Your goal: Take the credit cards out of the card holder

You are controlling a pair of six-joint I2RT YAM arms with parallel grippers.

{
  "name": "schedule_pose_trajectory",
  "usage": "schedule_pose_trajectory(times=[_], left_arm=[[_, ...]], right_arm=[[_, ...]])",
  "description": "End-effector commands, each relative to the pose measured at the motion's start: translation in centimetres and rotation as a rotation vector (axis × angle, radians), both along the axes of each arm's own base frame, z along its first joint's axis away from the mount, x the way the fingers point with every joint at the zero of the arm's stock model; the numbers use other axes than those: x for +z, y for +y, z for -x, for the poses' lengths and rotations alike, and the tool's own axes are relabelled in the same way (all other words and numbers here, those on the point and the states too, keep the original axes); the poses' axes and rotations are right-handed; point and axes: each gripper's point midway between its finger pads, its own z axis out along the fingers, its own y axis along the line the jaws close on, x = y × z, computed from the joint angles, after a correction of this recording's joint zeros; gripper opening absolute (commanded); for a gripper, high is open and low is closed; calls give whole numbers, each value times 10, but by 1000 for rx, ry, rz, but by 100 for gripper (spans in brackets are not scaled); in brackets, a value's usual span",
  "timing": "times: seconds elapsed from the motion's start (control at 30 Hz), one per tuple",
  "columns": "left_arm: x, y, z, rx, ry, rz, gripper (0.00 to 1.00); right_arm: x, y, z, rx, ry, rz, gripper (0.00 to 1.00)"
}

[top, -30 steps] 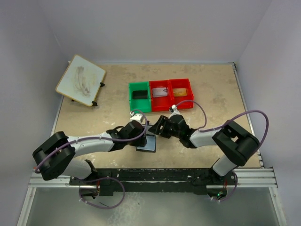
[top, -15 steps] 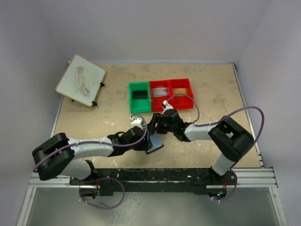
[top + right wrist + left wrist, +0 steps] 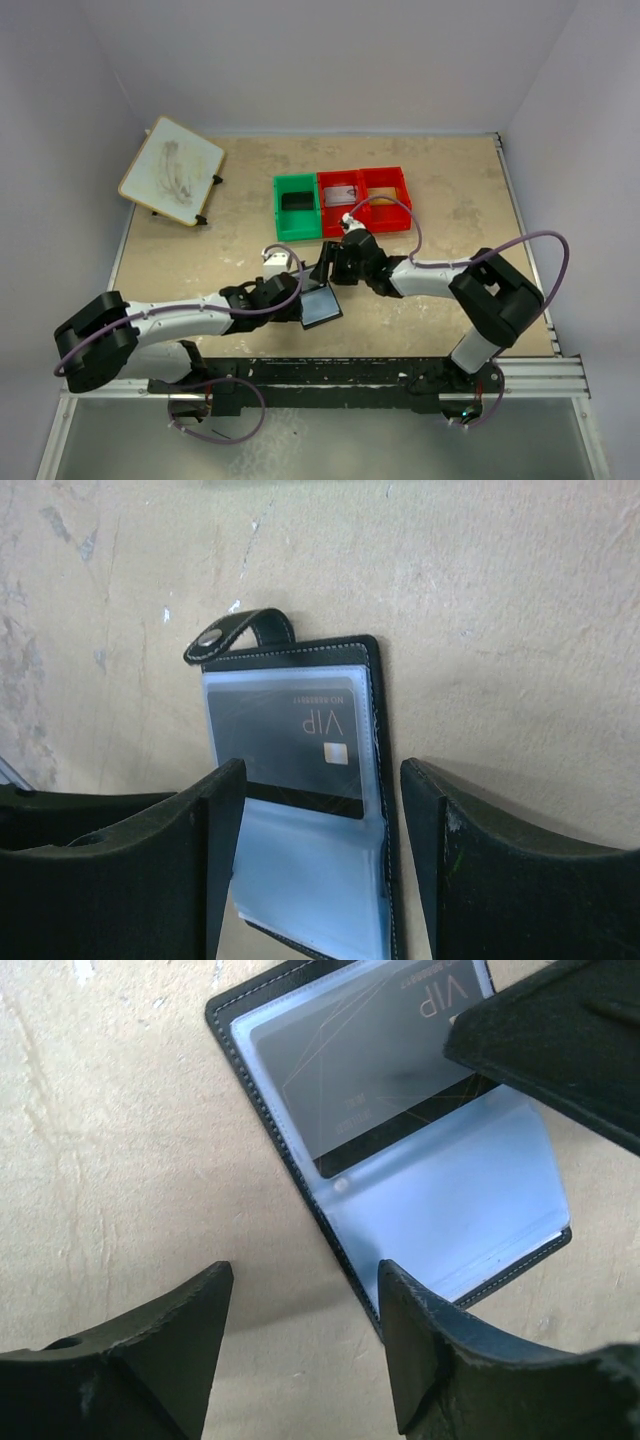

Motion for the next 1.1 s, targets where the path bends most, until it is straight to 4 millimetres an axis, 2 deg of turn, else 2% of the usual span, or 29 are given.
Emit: schedule_pose_trajectory(times=[0.0, 0.13, 0.27, 0.43, 0.5, 0.7, 0.83, 0.93, 1.0, 1.07], left_arm=[[10, -32, -6, -56, 0, 85, 55], [14, -74, 14, -179, 44, 254, 50], [14, -91, 27, -231, 48, 273, 47], [10, -83, 30, -231, 35, 178, 46], [10, -73, 27, -211, 24, 127, 47], [28, -39, 13, -143, -75, 32, 41], [45, -26, 3, -90, -147, 27, 39], [53, -22, -4, -60, -185, 18, 39], [54, -22, -7, -46, -195, 11, 39], [55, -25, -9, -44, -194, 12, 38]], right_arm=[[-14, -2, -4, 24, 7, 81, 67], [-13, 11, -4, 99, -4, 60, 66], [-9, 14, -4, 127, -13, 54, 65], [-7, -1, -1, 74, 0, 100, 65], [-3, -9, -4, 23, -2, 115, 66], [28, -18, -8, -69, -58, 55, 66], [44, -10, 5, -87, -40, -91, 63], [55, 9, 19, -48, -36, -245, 61], [49, 23, 30, -4, 2, -298, 60], [32, 32, 37, 30, 45, -287, 59]])
